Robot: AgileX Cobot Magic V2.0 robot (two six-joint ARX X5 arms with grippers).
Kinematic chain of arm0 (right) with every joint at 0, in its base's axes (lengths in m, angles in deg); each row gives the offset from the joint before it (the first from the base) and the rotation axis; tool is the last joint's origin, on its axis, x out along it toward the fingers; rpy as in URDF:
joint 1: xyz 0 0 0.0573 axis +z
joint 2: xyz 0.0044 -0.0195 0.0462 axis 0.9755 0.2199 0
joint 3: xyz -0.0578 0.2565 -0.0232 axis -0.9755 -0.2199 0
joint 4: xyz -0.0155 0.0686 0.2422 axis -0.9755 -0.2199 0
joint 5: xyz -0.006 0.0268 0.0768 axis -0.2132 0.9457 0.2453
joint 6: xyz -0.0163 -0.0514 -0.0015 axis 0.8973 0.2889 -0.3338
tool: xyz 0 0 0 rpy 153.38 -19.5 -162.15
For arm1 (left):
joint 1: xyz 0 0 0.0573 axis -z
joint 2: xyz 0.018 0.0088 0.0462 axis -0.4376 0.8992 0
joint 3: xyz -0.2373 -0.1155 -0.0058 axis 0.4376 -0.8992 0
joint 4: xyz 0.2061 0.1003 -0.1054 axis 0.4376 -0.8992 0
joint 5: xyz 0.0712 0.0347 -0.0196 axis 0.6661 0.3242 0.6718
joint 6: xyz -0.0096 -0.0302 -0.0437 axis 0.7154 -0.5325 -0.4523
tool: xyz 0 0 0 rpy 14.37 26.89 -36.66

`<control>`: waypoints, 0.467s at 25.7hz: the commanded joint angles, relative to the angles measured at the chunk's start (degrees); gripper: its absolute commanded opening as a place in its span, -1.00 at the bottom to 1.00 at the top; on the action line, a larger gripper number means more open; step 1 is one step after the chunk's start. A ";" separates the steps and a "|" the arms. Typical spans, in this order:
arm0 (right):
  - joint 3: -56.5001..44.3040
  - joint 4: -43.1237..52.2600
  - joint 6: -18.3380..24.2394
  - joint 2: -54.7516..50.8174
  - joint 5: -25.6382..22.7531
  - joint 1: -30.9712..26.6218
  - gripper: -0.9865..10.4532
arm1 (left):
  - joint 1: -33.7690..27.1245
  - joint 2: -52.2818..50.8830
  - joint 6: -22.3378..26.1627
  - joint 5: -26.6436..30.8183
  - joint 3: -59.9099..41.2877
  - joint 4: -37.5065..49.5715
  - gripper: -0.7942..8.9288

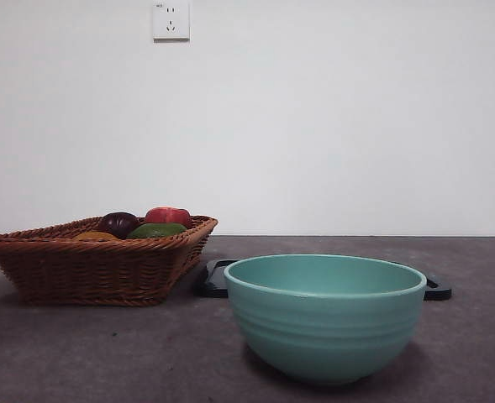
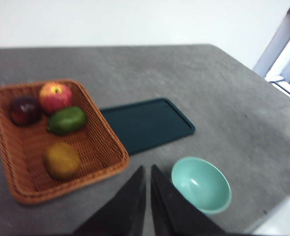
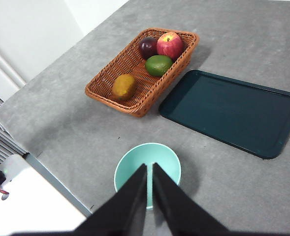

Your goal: Pick up the wifruite, put it on the bowl, pick up the plate, put it on desk

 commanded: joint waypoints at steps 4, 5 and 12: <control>0.98 0.57 0.83 0.17 0.11 0.28 -0.81 | 0.26 0.72 1.07 -0.74 1.14 0.22 -0.80; 0.98 0.57 0.83 0.17 -0.02 0.28 -0.81 | 0.26 0.74 1.05 -0.74 1.14 0.28 -0.80; 0.98 0.57 0.85 0.17 0.00 0.31 -0.61 | 0.26 0.74 1.05 -0.74 1.14 0.02 -0.57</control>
